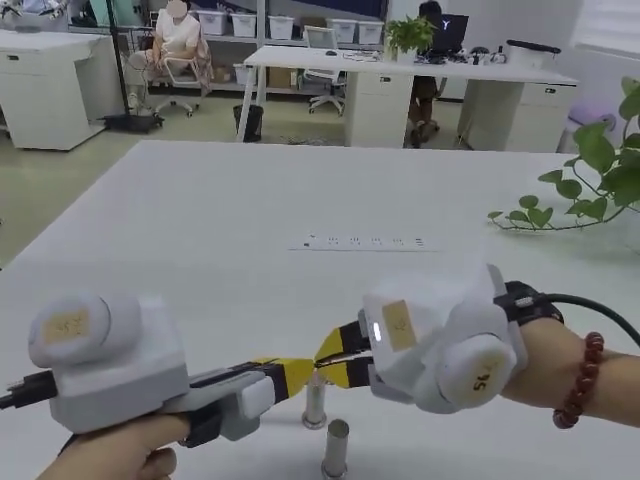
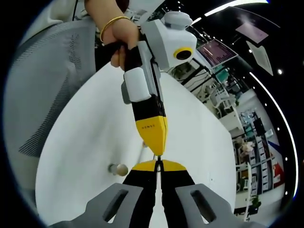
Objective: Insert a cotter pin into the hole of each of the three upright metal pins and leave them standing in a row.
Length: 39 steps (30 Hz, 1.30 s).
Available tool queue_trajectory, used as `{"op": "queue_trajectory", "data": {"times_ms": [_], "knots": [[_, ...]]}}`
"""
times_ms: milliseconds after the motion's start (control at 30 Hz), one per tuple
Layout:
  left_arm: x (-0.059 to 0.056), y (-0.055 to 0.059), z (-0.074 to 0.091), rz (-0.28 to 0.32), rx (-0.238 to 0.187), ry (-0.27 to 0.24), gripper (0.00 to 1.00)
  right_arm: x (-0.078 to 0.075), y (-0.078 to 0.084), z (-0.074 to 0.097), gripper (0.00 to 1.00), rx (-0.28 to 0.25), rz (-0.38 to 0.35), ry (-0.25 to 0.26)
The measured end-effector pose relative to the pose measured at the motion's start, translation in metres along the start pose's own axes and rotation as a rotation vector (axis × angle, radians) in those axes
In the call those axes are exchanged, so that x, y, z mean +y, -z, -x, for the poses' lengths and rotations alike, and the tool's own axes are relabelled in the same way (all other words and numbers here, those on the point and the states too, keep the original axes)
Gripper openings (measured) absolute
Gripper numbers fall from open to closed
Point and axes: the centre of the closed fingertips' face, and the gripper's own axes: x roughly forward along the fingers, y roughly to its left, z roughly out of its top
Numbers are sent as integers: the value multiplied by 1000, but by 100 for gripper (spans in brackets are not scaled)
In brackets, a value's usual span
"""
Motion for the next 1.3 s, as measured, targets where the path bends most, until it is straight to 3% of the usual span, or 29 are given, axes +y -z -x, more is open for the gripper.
{"op": "queue_trajectory", "data": {"times_ms": [167,533,967,1133,1233,1300], "knots": [[-1,-2,0,-35,-9,8,1,-3,0,0,2,-8,-25,4],[0,-4,2,-91,-13,13,0,-3,-2,-1,7,-73,-197,-9],[6,-3,11,-197,7,12,0,2,-1,5,14,-177,-538,-79],[0,1,14,-236,23,49,0,5,-6,9,17,-255,-712,-152],[-3,3,15,-259,36,70,0,6,-4,11,17,-281,-751,-175],[-6,6,17,-278,48,92,0,11,-6,14,17,-311,-799,-223]]}}
